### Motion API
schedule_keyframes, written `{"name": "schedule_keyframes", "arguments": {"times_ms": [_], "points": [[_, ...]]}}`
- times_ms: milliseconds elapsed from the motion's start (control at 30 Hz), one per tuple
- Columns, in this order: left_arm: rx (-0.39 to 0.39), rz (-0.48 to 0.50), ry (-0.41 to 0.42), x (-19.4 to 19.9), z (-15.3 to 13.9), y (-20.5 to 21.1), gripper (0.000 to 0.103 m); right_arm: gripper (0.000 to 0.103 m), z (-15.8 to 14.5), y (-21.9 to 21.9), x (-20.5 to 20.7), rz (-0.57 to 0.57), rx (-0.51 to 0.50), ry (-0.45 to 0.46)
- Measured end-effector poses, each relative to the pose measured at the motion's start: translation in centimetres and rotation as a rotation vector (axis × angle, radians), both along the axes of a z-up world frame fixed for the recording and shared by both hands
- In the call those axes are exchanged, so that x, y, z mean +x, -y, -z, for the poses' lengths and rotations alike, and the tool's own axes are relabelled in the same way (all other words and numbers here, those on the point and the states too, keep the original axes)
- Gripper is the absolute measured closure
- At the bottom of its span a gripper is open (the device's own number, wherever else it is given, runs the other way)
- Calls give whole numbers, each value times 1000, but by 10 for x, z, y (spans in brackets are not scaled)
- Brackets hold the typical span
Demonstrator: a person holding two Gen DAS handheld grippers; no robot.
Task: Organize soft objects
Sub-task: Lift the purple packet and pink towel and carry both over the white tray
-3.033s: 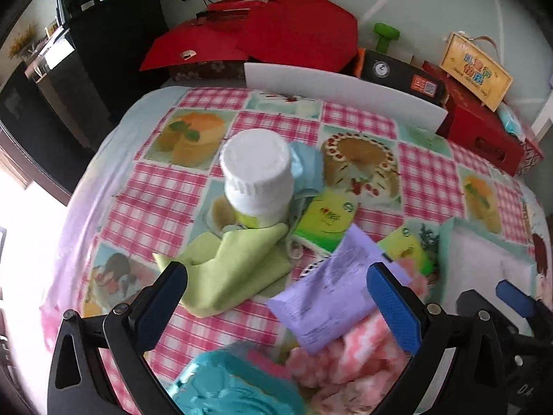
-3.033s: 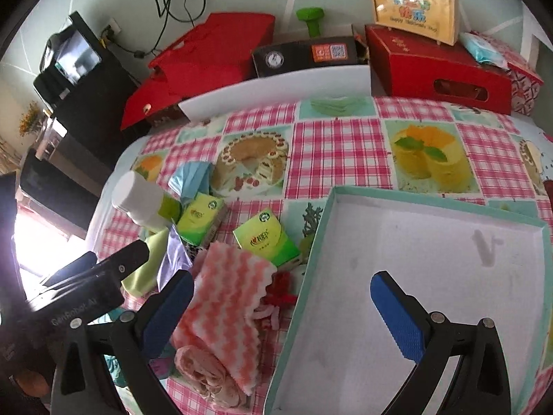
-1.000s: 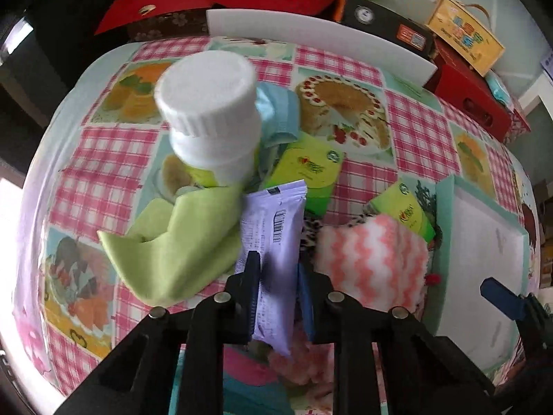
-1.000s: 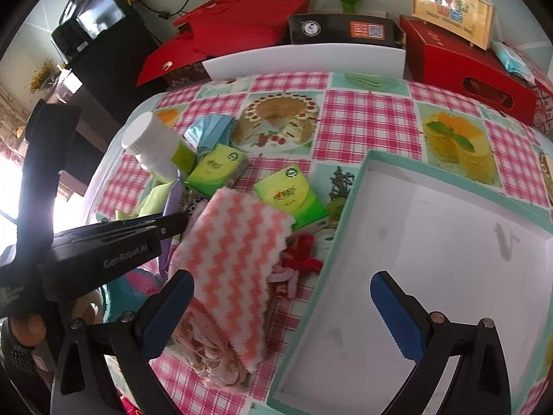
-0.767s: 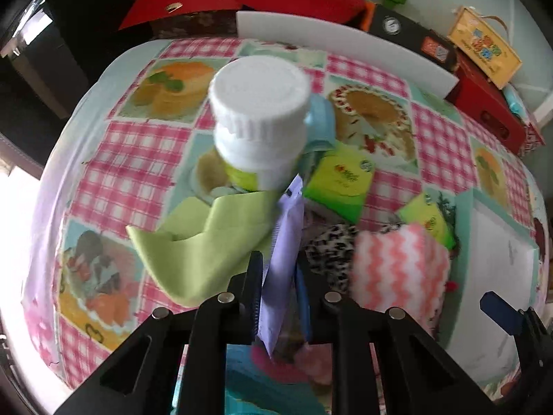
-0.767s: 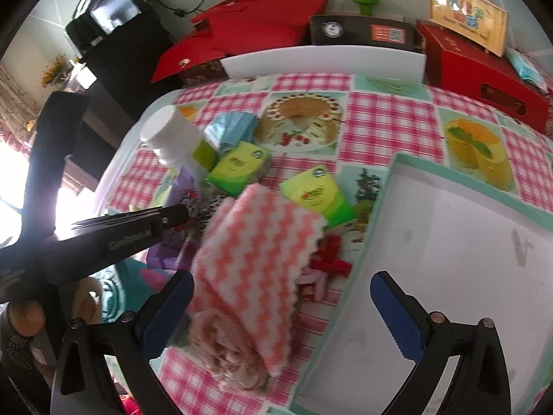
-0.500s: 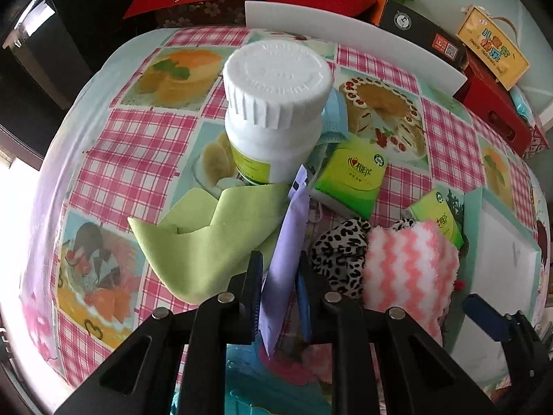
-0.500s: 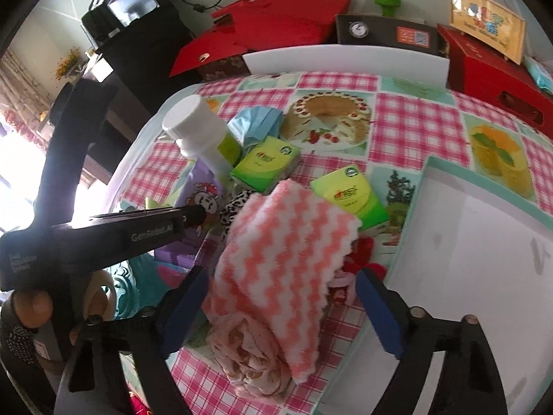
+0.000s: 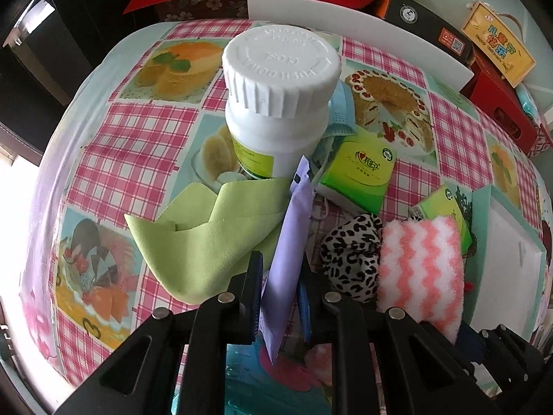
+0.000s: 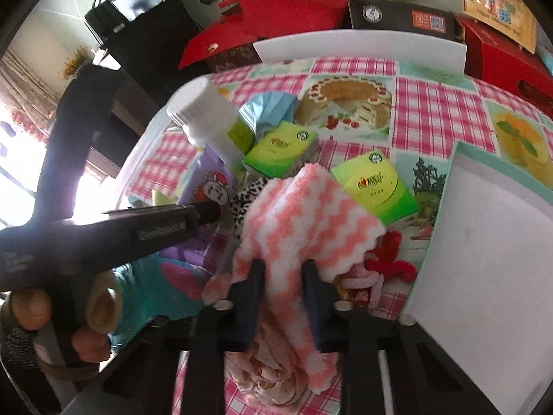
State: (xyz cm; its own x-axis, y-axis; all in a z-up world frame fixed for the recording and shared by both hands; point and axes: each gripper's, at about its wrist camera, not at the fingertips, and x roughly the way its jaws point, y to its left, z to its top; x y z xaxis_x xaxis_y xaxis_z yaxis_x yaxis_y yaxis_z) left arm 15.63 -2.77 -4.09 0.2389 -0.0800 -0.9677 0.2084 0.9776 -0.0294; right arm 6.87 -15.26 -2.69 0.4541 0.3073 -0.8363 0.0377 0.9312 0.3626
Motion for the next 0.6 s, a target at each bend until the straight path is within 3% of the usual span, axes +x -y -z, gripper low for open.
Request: {"name": "schedule_keyframes", "arguments": {"times_ms": [600], "points": [[-22, -29, 40, 0, -17, -2, 92, 94, -34, 12, -13, 25, 39, 87]]}}
